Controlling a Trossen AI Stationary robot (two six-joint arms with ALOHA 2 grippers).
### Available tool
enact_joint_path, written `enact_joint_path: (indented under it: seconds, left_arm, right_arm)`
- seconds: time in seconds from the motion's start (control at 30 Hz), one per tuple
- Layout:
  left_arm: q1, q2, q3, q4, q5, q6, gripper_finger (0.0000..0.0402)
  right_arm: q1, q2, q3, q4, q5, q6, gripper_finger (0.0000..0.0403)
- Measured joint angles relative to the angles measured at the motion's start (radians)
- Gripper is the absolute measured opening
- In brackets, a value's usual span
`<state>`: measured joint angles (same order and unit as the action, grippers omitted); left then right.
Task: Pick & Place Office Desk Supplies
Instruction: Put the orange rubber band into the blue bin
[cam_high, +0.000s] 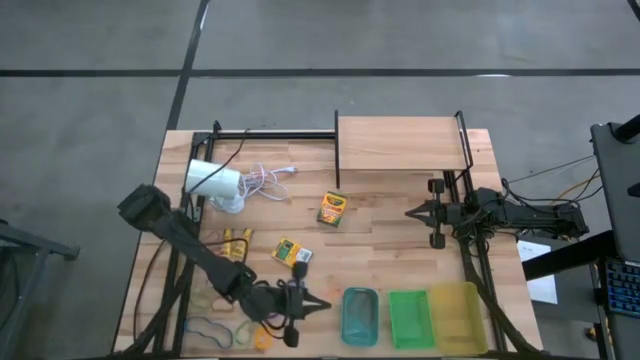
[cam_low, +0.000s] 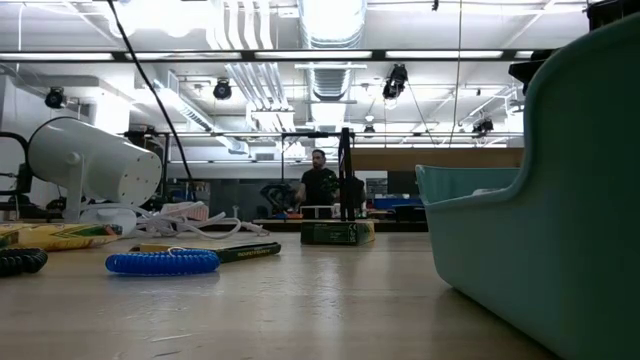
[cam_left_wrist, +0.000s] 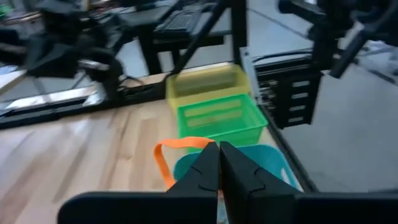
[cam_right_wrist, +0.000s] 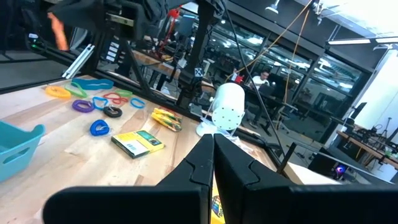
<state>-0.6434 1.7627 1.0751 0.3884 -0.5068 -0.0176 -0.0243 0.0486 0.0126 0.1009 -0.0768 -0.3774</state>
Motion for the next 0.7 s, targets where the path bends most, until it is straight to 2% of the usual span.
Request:
enact_joint_path:
  seconds: [0.13, 0.33, 0.53, 0.7]
  left_arm:
    - [0.04, 0.05, 0.0, 0.109, 0.148, 0.065, 0.0006]
    - [0.103, 0.129, 0.0, 0.226, 0.29, 0.073, 0.0006]
    - [0.153, 0.22, 0.0, 0.332, 0.396, 0.07, 0.0006]
    - [0.17, 0.29, 0.017, 0.355, 0.422, 0.044, 0.0006]
  right_arm:
    - [0.0, 0.0, 0.0, 0.0, 0.0, 0.0, 0.0008]
    - [0.0, 0.0, 0.0, 0.0, 0.0, 0.0, 0.0008]
    - [0.0, 0.0, 0.0, 0.0, 0.0, 0.0, 0.0008]
    - [0.0, 0.0, 0.0, 0.0, 0.0, 0.0, 0.0008]
